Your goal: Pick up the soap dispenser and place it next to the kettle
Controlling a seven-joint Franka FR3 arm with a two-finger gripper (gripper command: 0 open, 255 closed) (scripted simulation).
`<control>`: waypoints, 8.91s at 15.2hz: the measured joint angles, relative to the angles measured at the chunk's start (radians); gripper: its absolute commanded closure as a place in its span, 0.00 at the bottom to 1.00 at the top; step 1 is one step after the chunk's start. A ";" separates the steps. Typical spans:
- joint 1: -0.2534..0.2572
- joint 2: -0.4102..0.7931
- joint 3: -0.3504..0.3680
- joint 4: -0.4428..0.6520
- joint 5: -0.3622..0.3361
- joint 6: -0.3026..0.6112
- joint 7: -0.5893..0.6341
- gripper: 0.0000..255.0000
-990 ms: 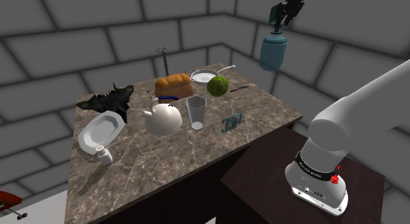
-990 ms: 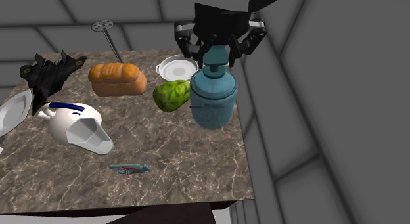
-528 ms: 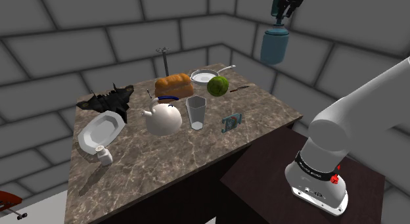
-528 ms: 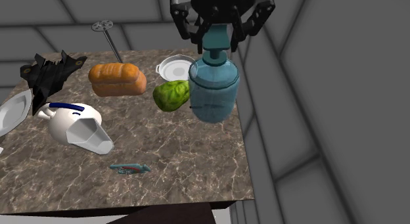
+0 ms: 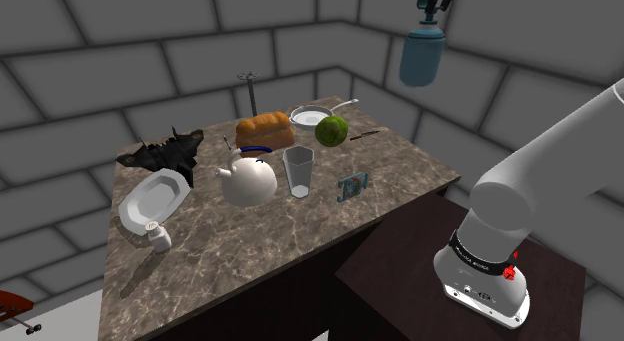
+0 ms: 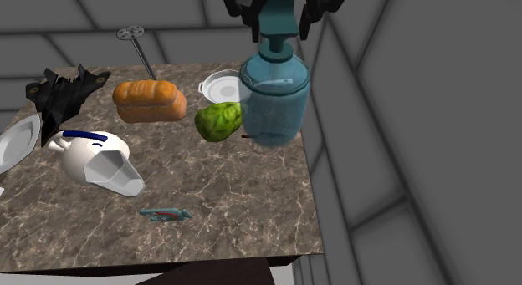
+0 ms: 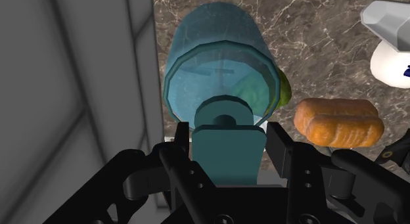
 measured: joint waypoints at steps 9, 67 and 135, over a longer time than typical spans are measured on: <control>0.011 0.073 -0.014 0.195 0.028 -0.127 -0.009 1.00; 0.279 0.279 0.929 0.259 -0.137 -0.088 1.195 1.00; 0.264 0.302 0.935 -0.526 -0.237 0.701 1.390 0.00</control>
